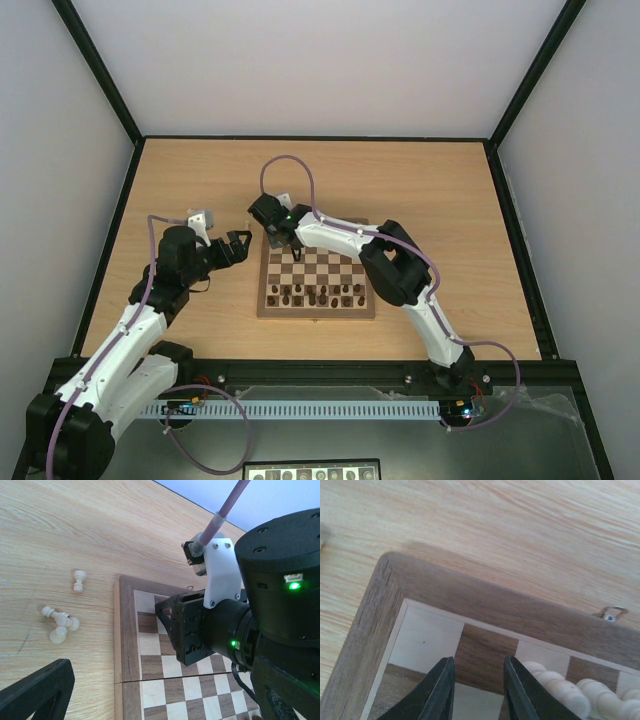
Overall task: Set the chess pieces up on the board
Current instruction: Move the chess piece to the chessboard, then pick up the chess piece at the center of the board.
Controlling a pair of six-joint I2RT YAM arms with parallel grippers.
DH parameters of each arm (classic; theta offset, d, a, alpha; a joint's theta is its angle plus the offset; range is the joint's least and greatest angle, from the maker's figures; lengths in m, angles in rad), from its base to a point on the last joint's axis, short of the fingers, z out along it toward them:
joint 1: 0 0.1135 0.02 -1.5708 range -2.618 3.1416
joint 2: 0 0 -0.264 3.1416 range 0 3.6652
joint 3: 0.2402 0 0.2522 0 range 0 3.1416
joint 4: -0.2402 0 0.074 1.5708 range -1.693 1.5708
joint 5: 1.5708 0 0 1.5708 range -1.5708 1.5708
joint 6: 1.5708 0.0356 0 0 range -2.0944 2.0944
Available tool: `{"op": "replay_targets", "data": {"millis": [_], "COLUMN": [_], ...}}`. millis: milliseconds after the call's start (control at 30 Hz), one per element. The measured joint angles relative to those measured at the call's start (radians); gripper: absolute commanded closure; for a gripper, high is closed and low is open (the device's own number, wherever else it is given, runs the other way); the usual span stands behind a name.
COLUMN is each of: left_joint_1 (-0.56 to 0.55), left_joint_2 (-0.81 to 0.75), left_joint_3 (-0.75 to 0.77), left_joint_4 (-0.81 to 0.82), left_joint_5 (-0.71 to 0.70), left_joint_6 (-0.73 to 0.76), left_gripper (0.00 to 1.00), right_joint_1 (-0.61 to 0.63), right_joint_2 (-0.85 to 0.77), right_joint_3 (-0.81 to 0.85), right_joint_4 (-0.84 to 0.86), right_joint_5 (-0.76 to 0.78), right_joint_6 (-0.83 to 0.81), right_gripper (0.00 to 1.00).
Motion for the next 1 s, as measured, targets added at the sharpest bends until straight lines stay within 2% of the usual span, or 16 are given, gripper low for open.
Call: {"op": "replay_targets", "data": {"millis": [400,567,867,1000], "left_joint_1": [0.000,0.000,0.005,0.005], "left_joint_2": [0.000,0.005,0.154,0.218], "left_joint_3": [0.000,0.010,0.059,0.103], "left_joint_4": [-0.001,-0.011,-0.013,-0.043], "left_joint_5": [-0.006,-0.037,-0.091,-0.128], "left_joint_6": [0.000,0.000,0.002,0.017], "left_gripper": [0.01,0.01,0.00,0.08], "right_joint_1": [0.021,0.025,0.010,-0.045], "right_joint_2": [-0.058,-0.234,-0.717,-0.863], "right_joint_3": [-0.095,-0.195,-0.426,-0.550], "right_joint_4": [0.100,0.129,0.157,0.151], "right_joint_5": [-0.112,-0.147,-0.158,-0.197], "right_joint_6": [-0.048,-0.051,-0.071,-0.072], "right_gripper": [0.66,0.60,0.55,0.55]}}
